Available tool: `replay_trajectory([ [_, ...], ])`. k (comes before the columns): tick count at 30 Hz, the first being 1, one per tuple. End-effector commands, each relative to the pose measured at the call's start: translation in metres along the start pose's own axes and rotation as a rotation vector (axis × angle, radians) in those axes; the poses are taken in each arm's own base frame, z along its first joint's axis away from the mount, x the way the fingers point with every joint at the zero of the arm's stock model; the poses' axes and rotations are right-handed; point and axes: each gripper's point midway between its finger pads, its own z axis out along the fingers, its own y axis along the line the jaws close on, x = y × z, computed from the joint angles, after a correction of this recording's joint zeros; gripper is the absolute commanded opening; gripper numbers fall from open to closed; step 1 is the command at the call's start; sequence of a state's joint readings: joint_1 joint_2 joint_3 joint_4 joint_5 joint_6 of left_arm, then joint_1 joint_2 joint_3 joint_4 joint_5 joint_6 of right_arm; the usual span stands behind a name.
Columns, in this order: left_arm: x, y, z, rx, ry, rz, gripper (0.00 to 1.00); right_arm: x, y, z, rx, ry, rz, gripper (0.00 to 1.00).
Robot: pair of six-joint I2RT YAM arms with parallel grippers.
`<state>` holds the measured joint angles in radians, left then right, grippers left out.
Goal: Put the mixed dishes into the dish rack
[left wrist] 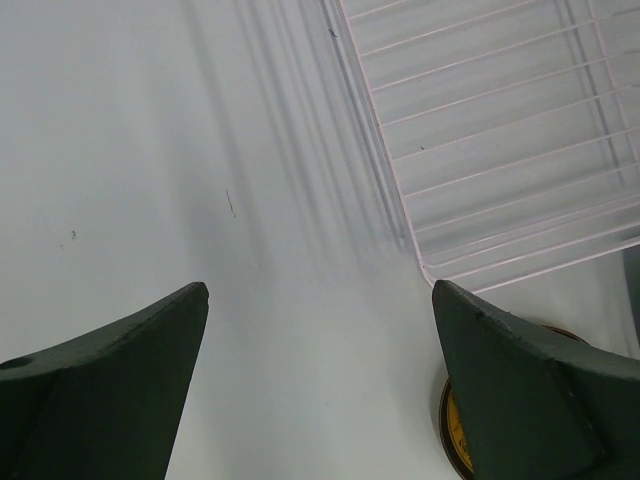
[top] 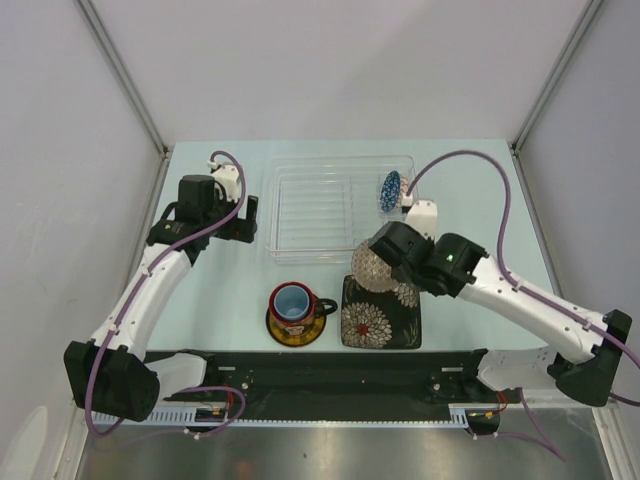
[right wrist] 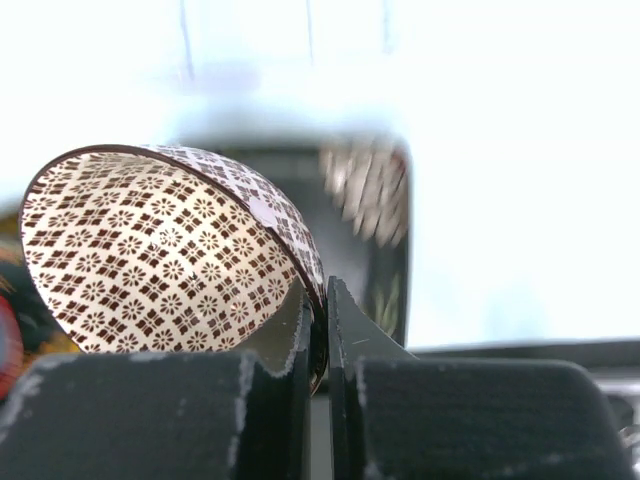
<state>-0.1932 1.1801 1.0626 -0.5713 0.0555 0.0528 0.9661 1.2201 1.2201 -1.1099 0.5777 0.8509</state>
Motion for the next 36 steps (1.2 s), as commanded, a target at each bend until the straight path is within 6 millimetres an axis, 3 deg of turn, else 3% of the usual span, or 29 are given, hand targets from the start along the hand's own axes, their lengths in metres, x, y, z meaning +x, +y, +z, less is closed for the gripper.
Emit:
replay_trajectory([
  [1,-0.017,0.002,-0.009,-0.008,-0.060,-0.013,0.99,-0.084,-0.032,-0.033,0.237,-0.284,-0.093,0.00],
  [4,-0.015,0.002,-0.009,-0.007,-0.055,-0.019,0.99,-0.131,-0.042,-0.036,0.490,-0.447,-0.211,0.00],
  [7,-0.015,0.001,-0.012,-0.004,-0.060,-0.022,0.99,-0.159,-0.049,-0.038,0.711,-0.535,-0.317,0.00],
  [8,-0.014,0.001,-0.011,-0.004,-0.055,-0.021,1.00,-0.164,-0.037,-0.026,0.769,-0.521,-0.417,0.00],
  [10,-0.016,0.002,-0.013,-0.009,-0.063,-0.020,0.99,-0.173,-0.032,-0.020,0.831,-0.546,-0.465,0.00],
  [14,-0.014,0.003,-0.014,-0.014,-0.064,-0.012,1.00,-0.173,-0.023,0.001,0.876,-0.518,-0.523,0.00],
  [24,-0.009,0.000,-0.009,-0.001,-0.052,-0.021,1.00,-0.153,-0.051,0.022,0.908,-0.428,-0.523,0.00],
  [36,-0.010,0.000,-0.013,0.001,-0.060,-0.013,1.00,-0.137,-0.056,0.060,0.947,-0.343,-0.550,0.00],
])
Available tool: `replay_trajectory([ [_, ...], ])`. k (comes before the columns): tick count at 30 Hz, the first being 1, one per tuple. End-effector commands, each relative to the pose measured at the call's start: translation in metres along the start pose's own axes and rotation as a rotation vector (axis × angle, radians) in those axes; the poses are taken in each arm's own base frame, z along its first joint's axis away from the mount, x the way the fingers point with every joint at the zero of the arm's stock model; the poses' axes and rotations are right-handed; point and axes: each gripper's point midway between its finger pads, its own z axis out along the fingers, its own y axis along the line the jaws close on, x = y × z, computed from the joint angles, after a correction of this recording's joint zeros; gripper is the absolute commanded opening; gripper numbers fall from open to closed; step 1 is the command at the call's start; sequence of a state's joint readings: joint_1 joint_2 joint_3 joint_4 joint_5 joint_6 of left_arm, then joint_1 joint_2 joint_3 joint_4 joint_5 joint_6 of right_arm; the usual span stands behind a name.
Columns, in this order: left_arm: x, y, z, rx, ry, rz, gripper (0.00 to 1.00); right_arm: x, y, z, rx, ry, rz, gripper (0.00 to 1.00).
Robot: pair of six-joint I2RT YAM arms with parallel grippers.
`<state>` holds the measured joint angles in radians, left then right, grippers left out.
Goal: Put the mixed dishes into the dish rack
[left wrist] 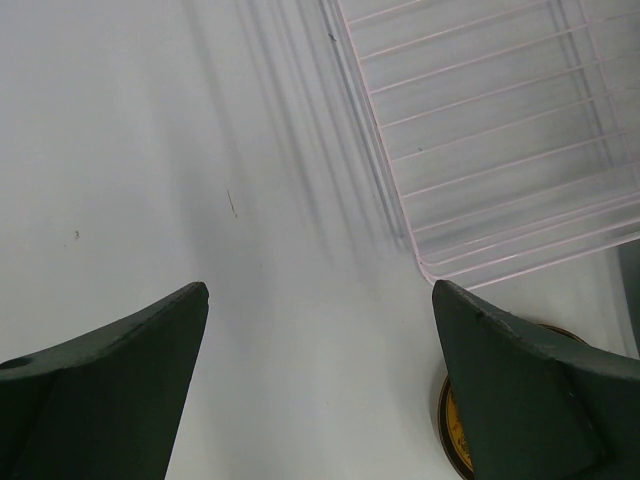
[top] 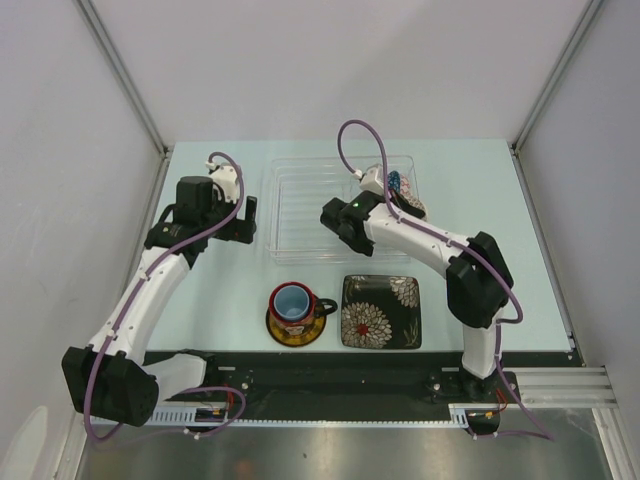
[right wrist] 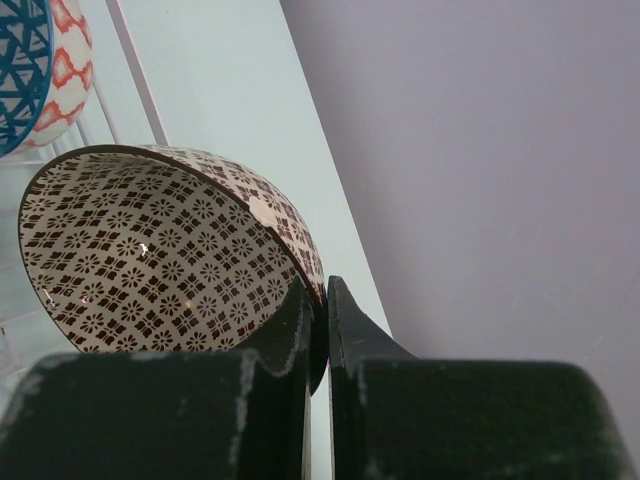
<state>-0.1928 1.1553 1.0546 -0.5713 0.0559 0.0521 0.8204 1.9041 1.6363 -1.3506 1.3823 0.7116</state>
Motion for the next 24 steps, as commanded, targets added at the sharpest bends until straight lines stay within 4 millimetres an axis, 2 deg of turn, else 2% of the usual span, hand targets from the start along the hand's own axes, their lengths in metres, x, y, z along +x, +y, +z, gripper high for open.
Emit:
replay_trajectory([
  [1,-0.008,0.000,-0.007,0.002,-0.042,-0.016,1.00,-0.003,-0.017,0.008,0.083,-0.026,-0.083,0.00],
  [12,-0.007,-0.002,-0.008,0.011,-0.042,-0.014,1.00,0.000,0.014,0.017,0.088,0.010,-0.119,0.00],
  [24,-0.009,0.001,-0.007,-0.003,-0.048,-0.012,1.00,0.028,0.047,0.020,0.059,0.072,-0.164,0.00],
])
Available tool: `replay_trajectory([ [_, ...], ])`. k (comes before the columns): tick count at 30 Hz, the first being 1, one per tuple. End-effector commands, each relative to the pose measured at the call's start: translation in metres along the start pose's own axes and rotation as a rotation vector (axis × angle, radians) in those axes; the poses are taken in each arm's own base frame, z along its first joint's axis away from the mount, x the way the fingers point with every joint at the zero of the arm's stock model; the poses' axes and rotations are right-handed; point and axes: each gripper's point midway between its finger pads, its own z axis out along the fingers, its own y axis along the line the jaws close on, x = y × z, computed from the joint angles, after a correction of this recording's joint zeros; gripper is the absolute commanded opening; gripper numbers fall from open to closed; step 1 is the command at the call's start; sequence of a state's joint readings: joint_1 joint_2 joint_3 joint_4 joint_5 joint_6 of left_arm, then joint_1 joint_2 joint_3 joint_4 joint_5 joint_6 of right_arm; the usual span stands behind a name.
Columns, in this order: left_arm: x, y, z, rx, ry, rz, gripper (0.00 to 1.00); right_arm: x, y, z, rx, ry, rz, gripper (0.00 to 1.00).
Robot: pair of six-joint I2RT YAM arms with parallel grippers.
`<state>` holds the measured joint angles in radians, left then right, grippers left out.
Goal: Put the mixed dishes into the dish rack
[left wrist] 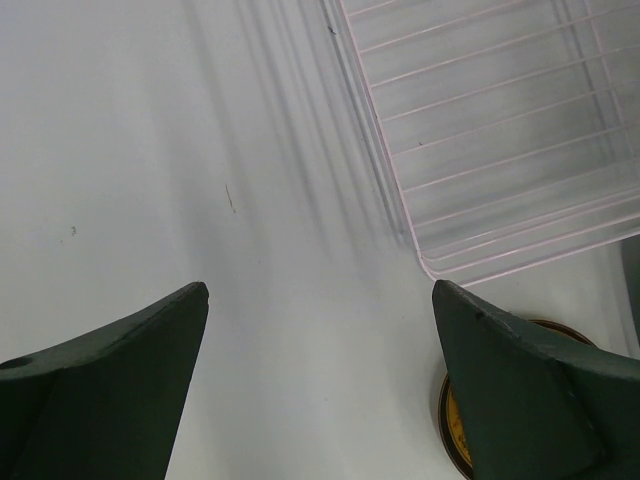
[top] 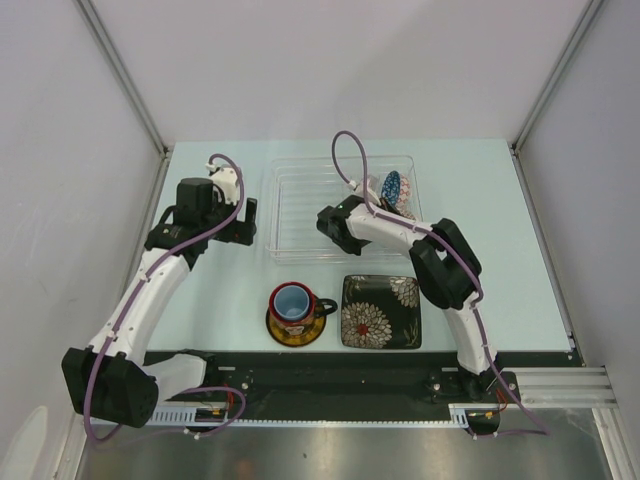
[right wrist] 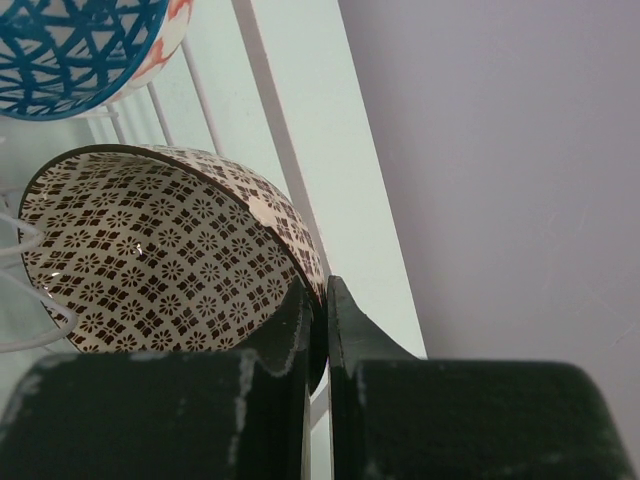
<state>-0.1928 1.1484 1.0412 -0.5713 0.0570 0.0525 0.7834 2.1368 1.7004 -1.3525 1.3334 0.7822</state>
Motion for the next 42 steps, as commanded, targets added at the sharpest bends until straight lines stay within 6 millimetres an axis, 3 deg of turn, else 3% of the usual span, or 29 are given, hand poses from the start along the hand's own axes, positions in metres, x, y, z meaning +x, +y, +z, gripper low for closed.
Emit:
replay_trajectory([
  [1,-0.013,0.002,-0.007,-0.006,-0.054,-0.011,1.00,0.004,-0.017,-0.001,0.045,-0.009,-0.077,0.00],
  [5,-0.014,0.001,-0.006,-0.004,-0.054,-0.010,1.00,0.008,-0.009,-0.002,0.024,0.002,-0.083,0.08],
  [10,-0.014,0.001,-0.006,-0.004,-0.053,-0.010,1.00,0.014,-0.004,-0.004,-0.010,0.018,-0.073,0.28],
  [12,-0.014,0.002,-0.005,-0.006,-0.052,-0.008,1.00,0.015,-0.005,-0.005,-0.023,0.026,-0.078,0.41],
  [17,-0.016,0.002,-0.006,-0.006,-0.056,-0.008,1.00,0.008,-0.014,-0.011,-0.043,0.017,-0.049,0.54],
  [18,-0.017,0.002,-0.006,-0.006,-0.057,-0.010,0.99,0.006,-0.019,-0.013,-0.042,0.013,-0.051,0.59],
  [21,-0.019,0.003,-0.007,-0.009,-0.062,-0.009,1.00,-0.004,-0.034,-0.021,-0.056,0.007,-0.005,0.61],
  [25,-0.031,0.005,-0.012,-0.017,-0.086,0.005,1.00,-0.021,-0.072,-0.036,-0.135,0.010,0.141,0.69],
  [28,-0.046,0.001,-0.022,0.003,-0.114,0.022,1.00,-0.022,-0.080,-0.052,-0.297,0.041,0.238,0.71],
  [29,-0.050,-0.004,-0.025,0.032,-0.122,0.029,1.00,-0.019,-0.095,-0.065,-0.422,0.062,0.332,0.72],
  [30,-0.052,-0.008,-0.029,0.057,-0.121,0.042,1.00,-0.013,-0.085,-0.070,-0.507,0.060,0.358,0.74],
  [31,-0.061,-0.013,-0.037,0.084,-0.143,0.056,1.00,-0.007,-0.088,-0.075,-0.587,0.069,0.415,0.77],
  [32,-0.064,-0.026,-0.043,0.160,-0.153,0.070,0.99,-0.001,-0.098,-0.096,-0.765,0.087,0.510,0.80],
  [34,-0.072,-0.047,-0.058,0.244,-0.167,0.119,1.00,0.026,-0.081,-0.107,-0.916,0.158,0.576,0.82],
  [36,-0.071,-0.068,-0.068,0.302,-0.150,0.171,1.00,0.048,-0.088,-0.110,-0.961,0.190,0.618,0.82],
  [37,-0.074,-0.093,-0.076,0.358,-0.160,0.227,1.00,0.070,-0.079,-0.106,-0.947,0.241,0.599,0.83],
  [39,-0.066,-0.116,-0.078,0.404,-0.133,0.281,1.00,0.092,-0.073,-0.112,-0.999,0.309,0.608,0.83],
  [40,-0.060,-0.137,-0.081,0.460,-0.121,0.320,1.00,0.110,-0.060,-0.119,-1.041,0.370,0.595,0.83],
  [42,-0.049,-0.148,-0.068,0.474,-0.072,0.358,1.00,0.118,-0.054,-0.124,-1.075,0.394,0.614,0.83],
])
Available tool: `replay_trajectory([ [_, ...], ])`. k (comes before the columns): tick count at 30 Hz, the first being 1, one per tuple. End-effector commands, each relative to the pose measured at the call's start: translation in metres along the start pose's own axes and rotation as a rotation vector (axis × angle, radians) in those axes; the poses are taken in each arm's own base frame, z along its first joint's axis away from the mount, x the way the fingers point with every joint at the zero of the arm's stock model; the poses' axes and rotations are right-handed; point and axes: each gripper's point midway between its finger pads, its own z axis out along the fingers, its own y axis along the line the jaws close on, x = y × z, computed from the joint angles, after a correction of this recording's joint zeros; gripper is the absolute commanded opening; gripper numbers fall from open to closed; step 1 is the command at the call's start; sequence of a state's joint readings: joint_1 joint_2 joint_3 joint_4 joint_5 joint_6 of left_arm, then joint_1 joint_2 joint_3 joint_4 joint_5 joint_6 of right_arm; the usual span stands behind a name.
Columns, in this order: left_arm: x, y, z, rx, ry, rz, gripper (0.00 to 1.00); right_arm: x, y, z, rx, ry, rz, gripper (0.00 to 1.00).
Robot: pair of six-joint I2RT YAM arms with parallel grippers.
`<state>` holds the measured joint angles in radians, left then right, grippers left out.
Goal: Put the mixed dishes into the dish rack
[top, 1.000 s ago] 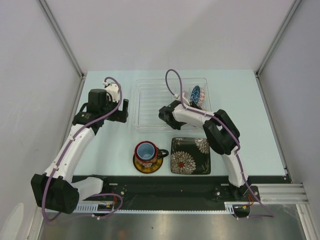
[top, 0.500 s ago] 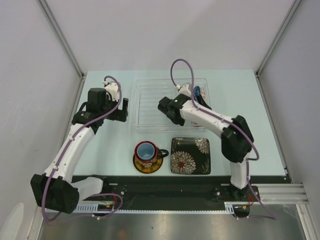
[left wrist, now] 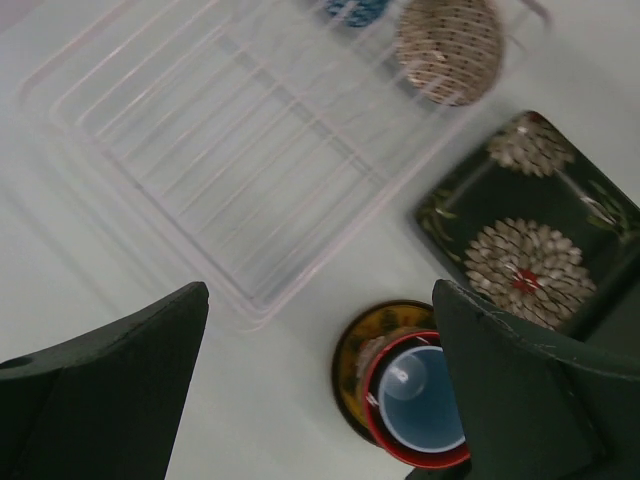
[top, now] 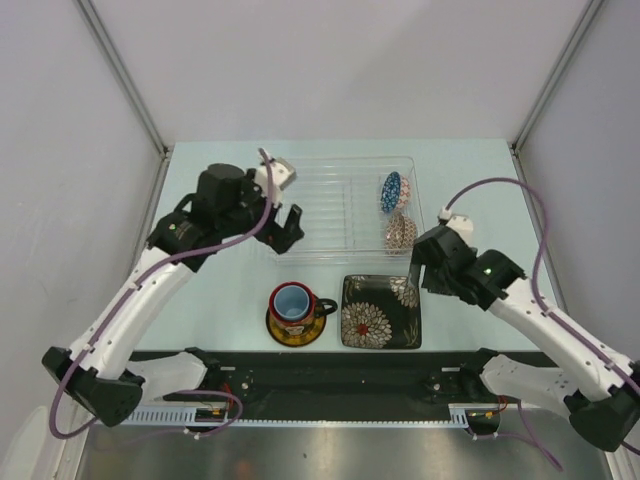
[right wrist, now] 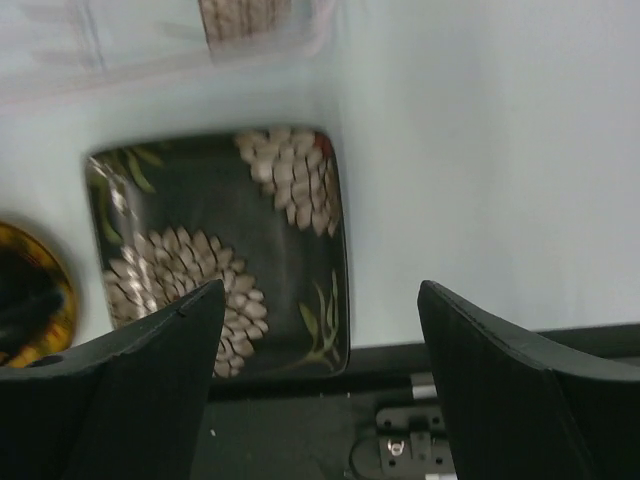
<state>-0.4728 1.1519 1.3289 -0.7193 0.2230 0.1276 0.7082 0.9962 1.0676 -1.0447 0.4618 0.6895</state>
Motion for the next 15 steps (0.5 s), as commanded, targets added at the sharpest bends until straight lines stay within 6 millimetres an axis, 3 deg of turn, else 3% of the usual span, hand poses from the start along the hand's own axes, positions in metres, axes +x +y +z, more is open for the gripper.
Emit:
replay_trajectory([
  [1,0.020,-0.047,0.017,0.139,0.109,0.125,1.00,0.064,0.022,0.014,-0.142,0.240,0.063,0.83],
  [3,0.031,-0.060,0.029,0.161,0.152,0.206,1.00,0.073,0.023,0.018,-0.162,0.275,0.092,0.83],
  [6,0.043,-0.098,0.044,0.241,0.171,0.328,1.00,0.089,0.018,0.022,-0.182,0.327,0.134,0.83],
  [12,0.078,-0.128,0.072,0.326,0.235,0.446,1.00,0.111,0.012,0.033,-0.207,0.398,0.224,0.83],
  [15,0.096,-0.132,0.083,0.332,0.250,0.511,1.00,0.117,0.010,0.044,-0.210,0.415,0.241,0.83],
])
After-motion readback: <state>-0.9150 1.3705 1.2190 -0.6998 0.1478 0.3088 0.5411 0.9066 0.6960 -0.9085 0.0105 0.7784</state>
